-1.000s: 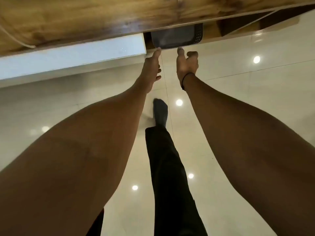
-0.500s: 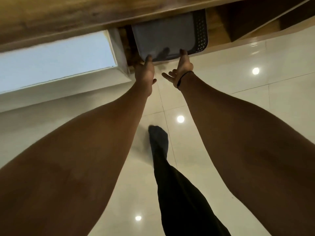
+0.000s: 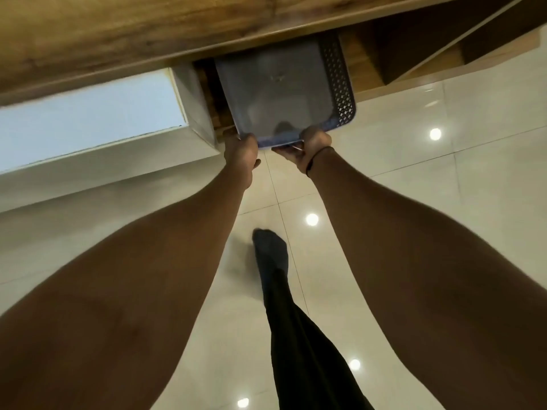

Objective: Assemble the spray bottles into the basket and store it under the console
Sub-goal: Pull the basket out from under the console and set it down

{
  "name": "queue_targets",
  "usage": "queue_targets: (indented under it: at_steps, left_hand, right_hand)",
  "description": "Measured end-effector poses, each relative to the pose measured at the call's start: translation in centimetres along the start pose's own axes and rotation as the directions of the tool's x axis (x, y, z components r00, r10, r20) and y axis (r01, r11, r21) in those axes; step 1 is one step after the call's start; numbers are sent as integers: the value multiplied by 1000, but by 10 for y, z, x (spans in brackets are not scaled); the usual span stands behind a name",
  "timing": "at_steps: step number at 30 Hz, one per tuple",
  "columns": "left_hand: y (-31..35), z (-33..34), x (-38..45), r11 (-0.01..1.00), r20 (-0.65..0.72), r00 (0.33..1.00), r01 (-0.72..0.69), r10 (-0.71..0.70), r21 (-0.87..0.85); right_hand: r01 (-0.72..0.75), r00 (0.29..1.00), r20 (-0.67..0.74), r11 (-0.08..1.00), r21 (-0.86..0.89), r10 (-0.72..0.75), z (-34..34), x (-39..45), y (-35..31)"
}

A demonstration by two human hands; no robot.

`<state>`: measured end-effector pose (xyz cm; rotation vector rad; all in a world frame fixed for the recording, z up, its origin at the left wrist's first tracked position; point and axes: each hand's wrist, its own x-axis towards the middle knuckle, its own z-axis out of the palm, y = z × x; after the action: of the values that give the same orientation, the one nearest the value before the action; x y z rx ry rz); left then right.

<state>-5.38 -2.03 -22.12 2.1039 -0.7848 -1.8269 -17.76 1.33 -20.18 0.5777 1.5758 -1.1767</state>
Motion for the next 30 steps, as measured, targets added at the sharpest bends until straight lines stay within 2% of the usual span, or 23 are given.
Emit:
queue_targets:
  at_steps: [4,6,9,12,14,15,18,21,23,25,28,30]
  left_hand:
    - [-5,-19,-39,994,73,992,108,-106,-25]
    - [-2,-31,-67,991,138,982,131,-129,-9]
    - [3,-48,-111,984,233,956,166,-177,69]
    - [16,-65,-158,969,292,928,191,-230,156]
    - [29,-78,-190,959,300,917,215,-264,185]
    - [38,-87,-206,955,311,910,221,-275,199]
    - [63,-121,-247,954,361,892,199,-271,224]
    - [89,-165,-281,951,365,900,142,-239,273]
    - [103,-196,-308,951,349,907,138,-234,278]
    - [124,-245,-331,952,318,921,142,-227,270]
    - [113,-273,-366,938,401,874,149,-273,314]
    - [112,-308,-384,947,435,859,157,-270,278]
  right_hand:
    - [-98,995,-25,990,-105,96,-41,-73,9]
    - [-162,986,-45,985,-49,160,-56,-113,10]
    - [-185,978,-93,982,31,187,-70,-169,7]
    - [-140,965,-215,989,56,149,-70,-224,1]
    - [-32,925,-375,996,80,60,-71,-258,-6]
    - [9,911,-411,993,115,39,-71,-278,-13]
    - [16,945,-322,982,187,46,-82,-334,-34]
    - [16,994,-108,975,220,8,-98,-375,-51]
    - [8,996,-93,995,102,1,-105,-408,-63]
    - [-6,997,-77,993,-114,-3,-88,-443,-60]
    - [33,997,-42,897,-440,-58,-90,-479,-53]
    - [48,996,-37,839,-542,-81,-73,-501,-43]
